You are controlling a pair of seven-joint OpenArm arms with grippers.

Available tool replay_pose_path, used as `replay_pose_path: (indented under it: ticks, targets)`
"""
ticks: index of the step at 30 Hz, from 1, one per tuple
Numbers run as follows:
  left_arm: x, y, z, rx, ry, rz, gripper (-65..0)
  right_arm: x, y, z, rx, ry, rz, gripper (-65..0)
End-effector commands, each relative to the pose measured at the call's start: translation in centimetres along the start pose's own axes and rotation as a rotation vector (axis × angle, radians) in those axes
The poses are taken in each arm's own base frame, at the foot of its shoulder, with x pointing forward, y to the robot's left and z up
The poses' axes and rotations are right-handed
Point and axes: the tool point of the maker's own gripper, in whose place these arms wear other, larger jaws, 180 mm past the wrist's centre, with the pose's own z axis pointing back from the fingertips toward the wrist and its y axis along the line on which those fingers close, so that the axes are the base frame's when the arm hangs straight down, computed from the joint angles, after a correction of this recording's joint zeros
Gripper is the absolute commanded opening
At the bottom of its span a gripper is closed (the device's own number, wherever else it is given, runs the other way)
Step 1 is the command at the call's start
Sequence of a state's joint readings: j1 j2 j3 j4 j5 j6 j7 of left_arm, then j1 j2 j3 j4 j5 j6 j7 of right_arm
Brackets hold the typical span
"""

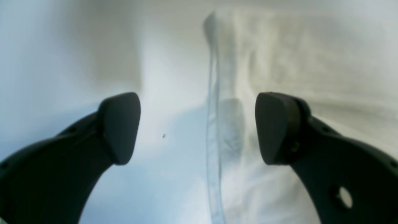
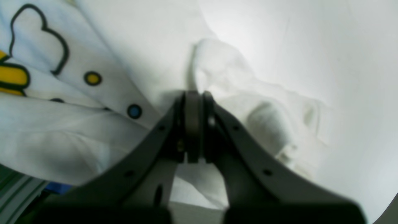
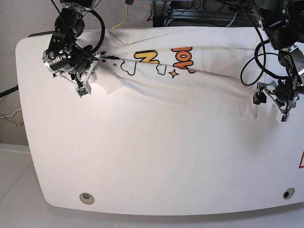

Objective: Fold the T-shirt properly
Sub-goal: 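Move the left gripper down along the shirt side and grasp the edge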

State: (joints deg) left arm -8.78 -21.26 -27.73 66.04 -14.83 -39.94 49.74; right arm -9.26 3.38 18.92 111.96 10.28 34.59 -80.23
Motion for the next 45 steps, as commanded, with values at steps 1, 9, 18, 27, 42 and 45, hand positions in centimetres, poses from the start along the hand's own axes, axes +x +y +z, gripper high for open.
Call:
replay_pose_path:
  ticks: [1, 9, 18, 27, 42, 45]
  targets:
    - [2.1, 1.1, 0.4, 0.006, -0.053, 0.014, -9.9, 1.1, -0.5, 0.5, -0.016, -0.033, 0.012, -65.0]
    - [1.5, 0.9, -0.6, -0.019, -0.026, 0.051, -9.9, 1.2, -0.5, 0.6, -0.017, -0.036, 0.012, -65.0]
    - [0.7, -1.1, -1.9, -0.066, -0.012, 0.072, -9.7, 1.2, -0.5, 0.6, -0.017, -0.036, 0.012, -65.0]
    - [0.3, -4.3, -3.5, -0.126, 0.012, 0.050, -9.9, 1.2, -0.5, 0.6, -0.017, -0.036, 0.012, -65.0]
    - [-0.1, -5.9, -4.1, -0.157, 0.024, 0.045, -10.8, 1.2, -0.6, 0.6, -0.020, -0.034, 0.012, -65.0]
    - [-0.2, -5.9, -4.1, -0.156, 0.025, 0.045, -15.0, 1.2, -0.6, 0.6, -0.020, -0.034, 0.012, -65.0]
